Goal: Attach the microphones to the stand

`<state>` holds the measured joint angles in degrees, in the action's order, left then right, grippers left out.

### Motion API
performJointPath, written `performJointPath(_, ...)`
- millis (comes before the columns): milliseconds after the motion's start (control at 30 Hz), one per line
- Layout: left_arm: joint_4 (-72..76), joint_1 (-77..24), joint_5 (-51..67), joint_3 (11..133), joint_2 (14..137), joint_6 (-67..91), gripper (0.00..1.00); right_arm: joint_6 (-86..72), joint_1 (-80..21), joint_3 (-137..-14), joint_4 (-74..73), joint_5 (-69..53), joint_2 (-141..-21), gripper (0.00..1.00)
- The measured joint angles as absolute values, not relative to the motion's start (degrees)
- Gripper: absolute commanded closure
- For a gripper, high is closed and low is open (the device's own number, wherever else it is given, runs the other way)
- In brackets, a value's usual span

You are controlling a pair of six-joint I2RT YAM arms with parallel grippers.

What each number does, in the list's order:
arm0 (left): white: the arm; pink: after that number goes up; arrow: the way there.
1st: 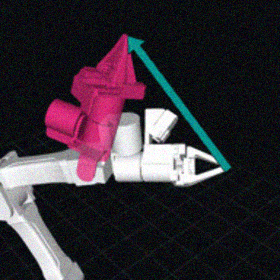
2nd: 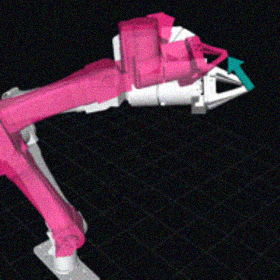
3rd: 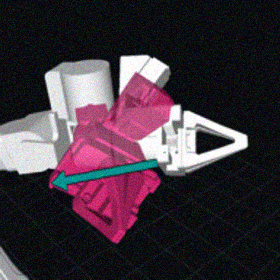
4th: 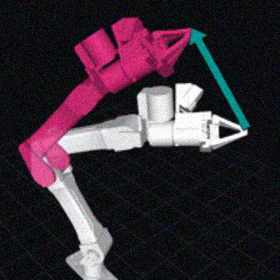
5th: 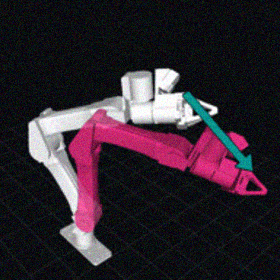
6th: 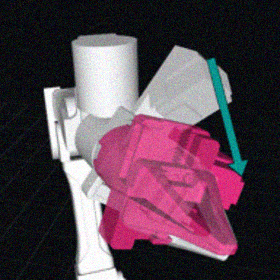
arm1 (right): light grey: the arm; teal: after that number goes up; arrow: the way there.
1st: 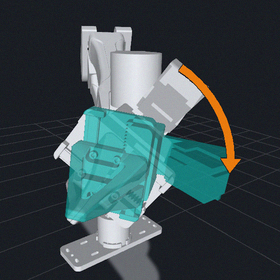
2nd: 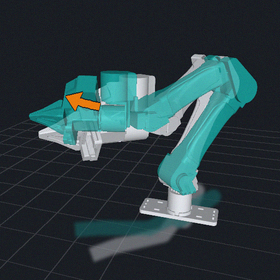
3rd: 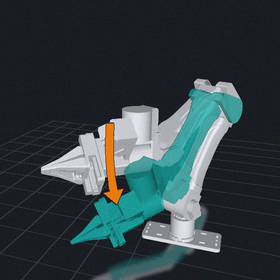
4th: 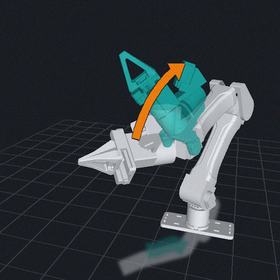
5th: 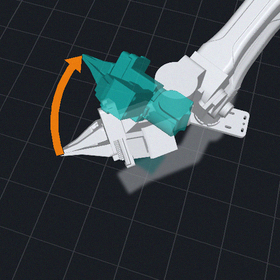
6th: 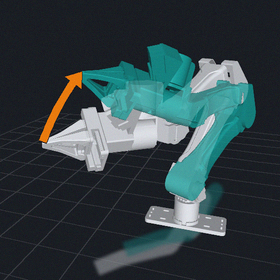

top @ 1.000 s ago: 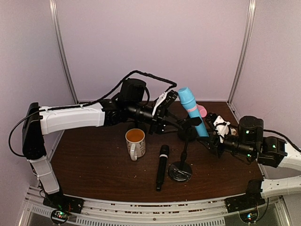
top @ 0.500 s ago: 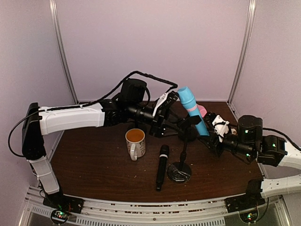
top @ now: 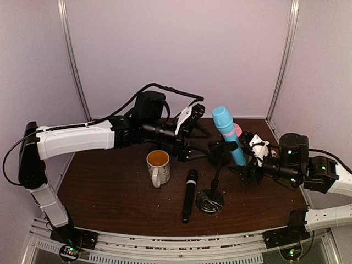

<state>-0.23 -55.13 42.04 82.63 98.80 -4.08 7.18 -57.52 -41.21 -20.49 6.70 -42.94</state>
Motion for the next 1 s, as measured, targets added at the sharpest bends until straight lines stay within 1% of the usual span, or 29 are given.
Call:
performJointPath(233, -2.39, -55.13, 34.65, 79.90, 91.64, -5.98, 0.18, 5.48, -57.52, -47.40, -25.21, 5.13, -43.16, 0.19)
performJointPath(367, -2.07, -55.13, 30.33, 71.46, 83.92, -5.98, 0.19, 3.88, -57.54, -48.86, -28.12, 5.34, -42.78, 0.19)
performJointPath(433, -0.89, -55.13, 28.14, 66.83, 80.77, -5.23, 0.21, 3.11, -57.54, -48.88, -29.47, 5.32, -42.06, 0.19)
performJointPath(533, 1.72, -55.40, 24.45, 60.62, 78.56, -2.87, 0.26, 1.85, -57.54, -49.54, -31.27, 5.15, -40.84, 0.21)
performJointPath(600, 4.60, -55.90, 21.54, 57.10, 78.91, -0.97, 0.29, 0.99, -57.58, -50.59, -31.88, 5.23, -40.84, 0.24)
performJointPath(667, 7.75, -56.82, 19.05, 54.43, 80.12, 0.62, 0.32, 0.34, -57.78, -52.16, -32.34, 6.20, -41.65, 0.24)
performJointPath(867, 21.74, -62.63, 9.69, 50.68, 90.28, 4.01, 0.32, -0.16, -57.98, -58.33, -33.41, 10.57, -45.28, 0.24)
performJointPath(1000, 30.61, -66.19, 4.91, 50.68, 96.92, 5.52, 0.31, -0.47, -58.15, -60.12, -32.73, 13.67, -43.97, 0.24)
